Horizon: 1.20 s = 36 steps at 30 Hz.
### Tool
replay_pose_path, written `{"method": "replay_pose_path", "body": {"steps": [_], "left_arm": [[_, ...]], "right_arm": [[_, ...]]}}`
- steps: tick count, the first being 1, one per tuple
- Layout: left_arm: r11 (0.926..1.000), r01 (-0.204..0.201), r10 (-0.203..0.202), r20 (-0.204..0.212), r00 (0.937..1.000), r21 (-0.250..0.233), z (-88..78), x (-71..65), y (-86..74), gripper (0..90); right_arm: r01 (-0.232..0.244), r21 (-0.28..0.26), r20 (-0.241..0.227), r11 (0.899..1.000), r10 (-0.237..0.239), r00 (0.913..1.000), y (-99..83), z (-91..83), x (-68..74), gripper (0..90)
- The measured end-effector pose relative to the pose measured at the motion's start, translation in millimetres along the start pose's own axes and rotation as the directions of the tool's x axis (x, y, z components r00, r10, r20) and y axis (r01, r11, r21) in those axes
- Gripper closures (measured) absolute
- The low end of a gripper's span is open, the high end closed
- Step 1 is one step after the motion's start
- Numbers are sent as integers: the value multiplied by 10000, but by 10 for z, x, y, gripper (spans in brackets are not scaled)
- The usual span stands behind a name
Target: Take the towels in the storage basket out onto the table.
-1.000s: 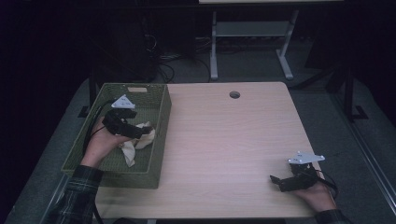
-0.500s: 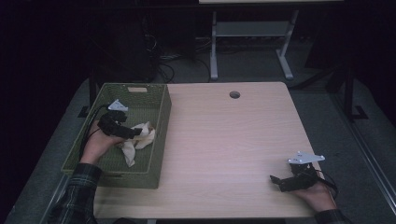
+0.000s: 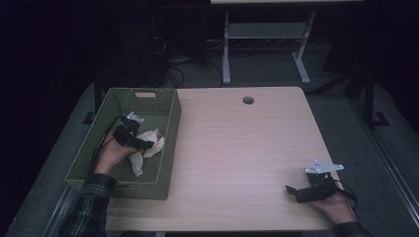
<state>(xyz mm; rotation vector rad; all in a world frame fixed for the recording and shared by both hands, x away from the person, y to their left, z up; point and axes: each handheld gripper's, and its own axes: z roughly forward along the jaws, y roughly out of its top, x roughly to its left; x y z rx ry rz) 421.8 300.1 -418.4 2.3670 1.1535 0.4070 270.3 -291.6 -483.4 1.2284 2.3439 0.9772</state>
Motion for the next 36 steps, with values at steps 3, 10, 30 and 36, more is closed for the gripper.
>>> {"method": "replay_pose_path", "body": {"steps": [3,10,30,36], "left_arm": [[9994,157,-160,84,9998,297,52,7,-26,130],[9955,-78,62,179,9998,948,159,-27,-50,127],[9882,79,-162,531,9985,1532,82,-5,-59,701],[9926,477,-564,768,9955,1114,9,38,-65,713]], "right_arm": [[29,6,4,10000,-29,10000,-1,-1,-2,0],[13,14,1,10000,-13,10000,-1,-1,-1,0],[28,5,3,10000,-28,10000,-1,-1,-1,0],[3,-1,3,10000,-3,10000,0,0,0,0]]}}
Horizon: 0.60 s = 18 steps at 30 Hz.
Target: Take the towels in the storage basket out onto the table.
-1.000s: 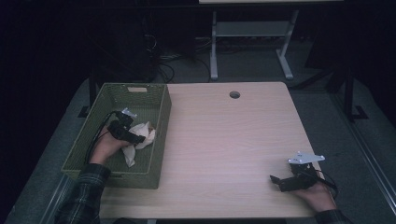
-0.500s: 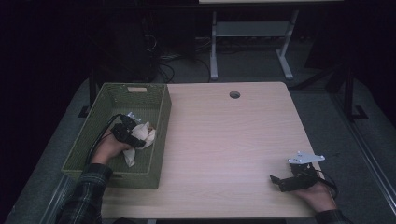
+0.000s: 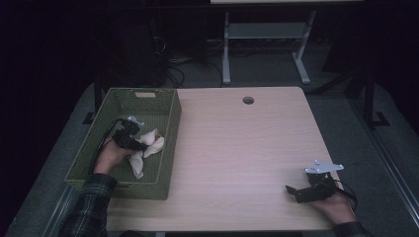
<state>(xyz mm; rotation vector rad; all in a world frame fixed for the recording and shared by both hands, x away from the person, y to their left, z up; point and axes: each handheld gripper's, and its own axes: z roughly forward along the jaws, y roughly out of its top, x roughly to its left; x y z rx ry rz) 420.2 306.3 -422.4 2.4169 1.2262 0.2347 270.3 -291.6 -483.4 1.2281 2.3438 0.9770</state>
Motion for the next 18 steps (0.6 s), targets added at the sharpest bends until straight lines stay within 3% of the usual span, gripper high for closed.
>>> {"method": "replay_pose_path", "body": {"steps": [2,9,13,18], "left_arm": [[9993,195,-193,62,9998,-332,-52,14,-6,715],[9951,328,-322,84,9994,-936,-174,9,-10,719],[9893,435,-431,63,9991,-1390,-278,7,-7,719],[9755,618,-601,146,9981,-2113,-459,6,-4,719]], "right_arm": [[4,-2,0,10000,-4,10000,0,0,0,0],[1,-1,-4,10000,-1,10000,0,0,0,0],[1,-1,-4,10000,-1,10000,0,0,-1,0],[-2,1,-4,10000,2,10000,0,0,0,0]]}}
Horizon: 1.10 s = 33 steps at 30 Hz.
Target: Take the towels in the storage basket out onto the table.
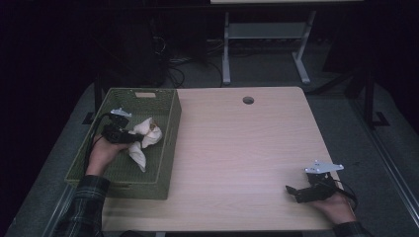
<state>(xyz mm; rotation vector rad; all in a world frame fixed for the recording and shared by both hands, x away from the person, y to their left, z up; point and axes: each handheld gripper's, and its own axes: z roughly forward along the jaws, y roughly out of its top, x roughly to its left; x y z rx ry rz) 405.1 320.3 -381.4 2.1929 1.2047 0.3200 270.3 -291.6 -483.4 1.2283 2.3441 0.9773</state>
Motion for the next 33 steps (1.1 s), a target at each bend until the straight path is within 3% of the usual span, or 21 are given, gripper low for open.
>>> {"method": "replay_pose_path", "body": {"steps": [6,10,14,21,27,31,33], "left_arm": [[9970,109,-103,74,9999,-769,-222,-36,63,719],[9949,0,11,102,9999,-1011,-316,-76,106,719],[9887,-124,168,287,9994,-1492,-441,-187,195,719],[9823,-341,458,600,9971,-1840,-521,-348,326,720],[9727,-562,800,977,9920,-2253,-563,-534,454,720],[9624,-621,1031,1442,9842,-2645,-584,-719,561,721],[9611,-692,1123,1496,9823,-2674,-586,-753,582,721]], "right_arm": [[4,0,0,10000,-4,10000,0,0,0,0],[4,-1,2,10000,-4,10000,0,0,0,0],[0,2,1,10000,0,10000,0,0,0,0],[0,2,2,10000,0,10000,0,0,0,0],[4,-1,0,10000,-4,10000,0,0,0,0],[5,-1,0,10000,-5,10000,0,0,-1,0],[-4,1,2,10000,4,10000,0,0,0,0]]}}
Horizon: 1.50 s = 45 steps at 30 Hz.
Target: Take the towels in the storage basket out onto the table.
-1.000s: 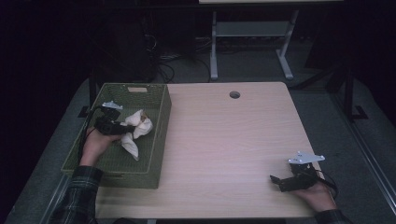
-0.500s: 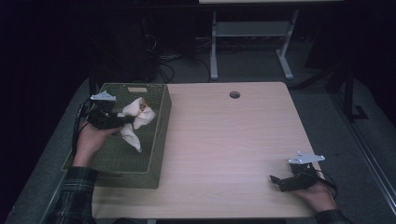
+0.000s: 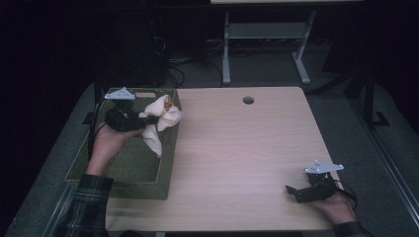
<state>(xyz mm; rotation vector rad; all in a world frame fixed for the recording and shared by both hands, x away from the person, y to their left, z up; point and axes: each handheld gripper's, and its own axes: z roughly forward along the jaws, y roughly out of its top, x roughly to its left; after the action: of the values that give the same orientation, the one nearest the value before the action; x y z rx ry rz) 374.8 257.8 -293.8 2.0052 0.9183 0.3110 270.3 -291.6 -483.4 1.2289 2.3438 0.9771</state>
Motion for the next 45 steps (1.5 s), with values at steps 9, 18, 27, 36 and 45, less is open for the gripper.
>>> {"method": "replay_pose_path", "body": {"steps": [9,18,27,36,45], "left_arm": [[9992,-223,253,898,9956,-337,227,-378,171,721],[9984,-390,452,1623,9857,-411,503,-676,205,721],[9958,-715,833,2429,9665,-572,848,-1074,177,721],[9957,-837,912,2840,9545,-384,1205,-1333,88,720],[9909,-1326,1181,3318,9359,212,1660,-1611,-105,720]], "right_arm": [[11,-6,-4,10000,-11,10000,0,0,-1,0],[12,-5,-6,10000,-12,10000,0,0,-1,0],[33,1,2,10000,-33,10000,0,0,-2,0],[25,-9,-3,10000,-25,10000,0,0,-2,0],[9,-1,-9,10000,-9,10000,1,0,-1,0]]}}
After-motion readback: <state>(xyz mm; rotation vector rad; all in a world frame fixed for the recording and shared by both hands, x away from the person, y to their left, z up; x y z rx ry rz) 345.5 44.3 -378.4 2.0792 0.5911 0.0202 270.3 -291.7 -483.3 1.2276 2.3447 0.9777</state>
